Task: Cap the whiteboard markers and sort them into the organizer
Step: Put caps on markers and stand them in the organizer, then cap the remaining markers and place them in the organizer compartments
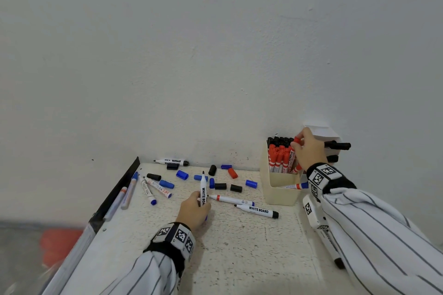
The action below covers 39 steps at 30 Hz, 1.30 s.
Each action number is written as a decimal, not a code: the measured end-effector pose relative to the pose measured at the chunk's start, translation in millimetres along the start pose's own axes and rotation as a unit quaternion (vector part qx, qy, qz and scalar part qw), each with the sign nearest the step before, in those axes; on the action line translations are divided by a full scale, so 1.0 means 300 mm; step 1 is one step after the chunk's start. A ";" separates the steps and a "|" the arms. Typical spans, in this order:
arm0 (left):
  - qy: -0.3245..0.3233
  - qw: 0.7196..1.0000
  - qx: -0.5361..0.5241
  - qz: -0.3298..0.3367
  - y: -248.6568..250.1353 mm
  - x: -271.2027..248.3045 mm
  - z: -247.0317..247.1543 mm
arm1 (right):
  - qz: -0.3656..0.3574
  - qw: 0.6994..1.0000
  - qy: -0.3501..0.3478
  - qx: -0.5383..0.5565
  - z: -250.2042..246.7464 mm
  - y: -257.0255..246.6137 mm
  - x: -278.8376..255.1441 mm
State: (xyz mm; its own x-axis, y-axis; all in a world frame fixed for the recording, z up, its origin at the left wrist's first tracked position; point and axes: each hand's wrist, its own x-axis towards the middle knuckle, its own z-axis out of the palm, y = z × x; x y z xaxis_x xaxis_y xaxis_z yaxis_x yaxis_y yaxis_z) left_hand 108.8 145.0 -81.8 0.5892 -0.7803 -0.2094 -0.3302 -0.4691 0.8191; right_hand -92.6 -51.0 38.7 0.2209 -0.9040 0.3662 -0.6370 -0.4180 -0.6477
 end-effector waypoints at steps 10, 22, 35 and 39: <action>-0.007 1.000 -0.008 0.005 -0.002 0.001 0.001 | -0.008 0.998 -0.034 -0.055 -0.006 -0.016 0.029; -0.014 1.000 -0.013 0.004 -0.003 0.003 0.002 | -0.031 0.995 -0.078 -0.056 0.000 0.049 0.000; -0.002 1.000 -0.012 0.002 0.001 -0.003 0.001 | 0.025 0.976 -0.134 -0.172 0.029 0.073 -0.020; 0.005 0.999 -0.038 0.001 0.009 -0.007 0.006 | -0.020 0.967 -0.191 -0.167 0.069 0.087 -0.037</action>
State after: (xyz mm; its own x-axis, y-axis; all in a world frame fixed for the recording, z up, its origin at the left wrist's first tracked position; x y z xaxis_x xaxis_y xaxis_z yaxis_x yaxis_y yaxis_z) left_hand 105.3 144.7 -80.2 0.5956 -0.7772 -0.2032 -0.2749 -0.4348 0.8575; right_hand -96.5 -53.8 4.1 0.4668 -0.8815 0.0716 -0.8111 -0.4590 -0.3625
